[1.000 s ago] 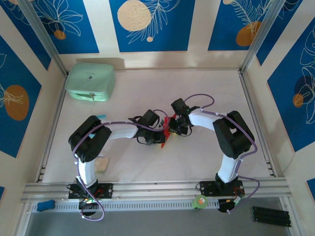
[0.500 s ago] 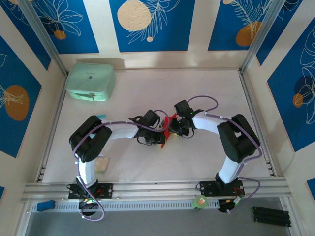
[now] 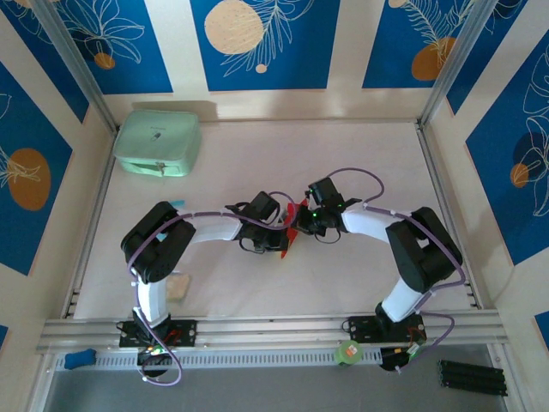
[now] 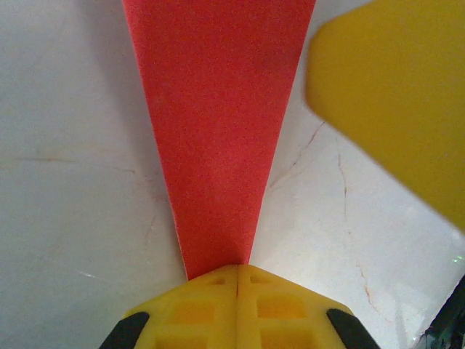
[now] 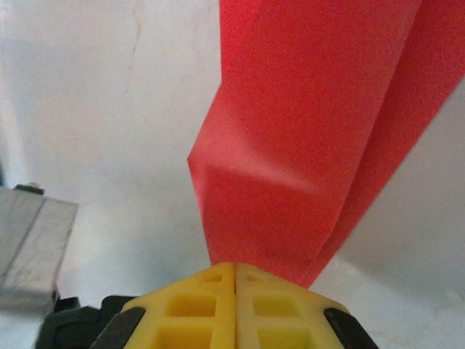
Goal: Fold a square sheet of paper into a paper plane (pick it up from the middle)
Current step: Fold the wing for the fifth time at the center of the table.
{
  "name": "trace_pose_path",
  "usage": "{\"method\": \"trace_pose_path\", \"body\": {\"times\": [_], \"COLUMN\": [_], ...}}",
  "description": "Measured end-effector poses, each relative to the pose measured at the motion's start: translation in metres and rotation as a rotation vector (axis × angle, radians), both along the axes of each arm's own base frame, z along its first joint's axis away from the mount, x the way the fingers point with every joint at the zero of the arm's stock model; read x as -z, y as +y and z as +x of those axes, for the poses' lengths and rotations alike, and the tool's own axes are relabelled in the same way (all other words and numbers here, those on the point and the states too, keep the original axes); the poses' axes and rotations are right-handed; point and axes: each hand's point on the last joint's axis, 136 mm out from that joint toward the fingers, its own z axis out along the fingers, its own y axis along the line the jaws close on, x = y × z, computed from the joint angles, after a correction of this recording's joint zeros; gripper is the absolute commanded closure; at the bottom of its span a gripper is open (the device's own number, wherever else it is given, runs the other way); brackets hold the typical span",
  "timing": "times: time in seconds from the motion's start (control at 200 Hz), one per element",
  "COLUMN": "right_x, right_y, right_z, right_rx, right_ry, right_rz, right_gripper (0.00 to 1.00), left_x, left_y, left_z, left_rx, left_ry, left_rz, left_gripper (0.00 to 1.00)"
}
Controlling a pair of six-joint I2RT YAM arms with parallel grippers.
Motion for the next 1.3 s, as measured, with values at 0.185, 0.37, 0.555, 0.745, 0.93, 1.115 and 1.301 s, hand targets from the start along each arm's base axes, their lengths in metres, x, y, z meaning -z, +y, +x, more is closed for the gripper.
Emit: {"method": "trace_pose_path", "body": {"times": [0.185, 0.37, 0.555, 0.745, 0.93, 1.115, 1.301], "right_x": [0.020, 0.024, 0.025, 0.026, 0.027, 0.026, 0.026], "right_y": [0.003, 0.004, 0.004, 0.005, 0.006, 0.007, 0.007], "right_z": [-0.001, 0.000, 0.001, 0.003, 0.003, 0.003, 0.004], "right_rx": [-0.009, -0.007, 0.008, 0.020, 0.026, 0.037, 0.042], "right_ry": [0.042, 0.053, 0.069, 0.089, 0.104, 0.112, 0.115], "right_rz": [0.000, 0.010, 0.015, 0.027, 0.035, 0.040, 0.044], "right_gripper": [0.96, 0.96, 0.96, 0.97, 0.97, 0.97, 0.97], "left_x": [0.000, 0.000, 0.000, 0.000, 0.000, 0.000, -0.002], "left_y": [0.000, 0.000, 0.000, 0.000, 0.003, 0.005, 0.016], "left_z": [0.000, 0.000, -0.002, -0.007, -0.014, -0.023, -0.036], "left_rx": [0.000, 0.001, 0.013, 0.031, 0.041, 0.051, 0.063], "left_ry": [0.000, -0.001, -0.027, -0.071, -0.092, -0.103, -0.075], "left_rz": [0.000, 0.000, 0.019, 0.061, 0.090, 0.108, 0.142], "left_gripper": [0.97, 0.97, 0.97, 0.97, 0.97, 0.97, 0.97]}}
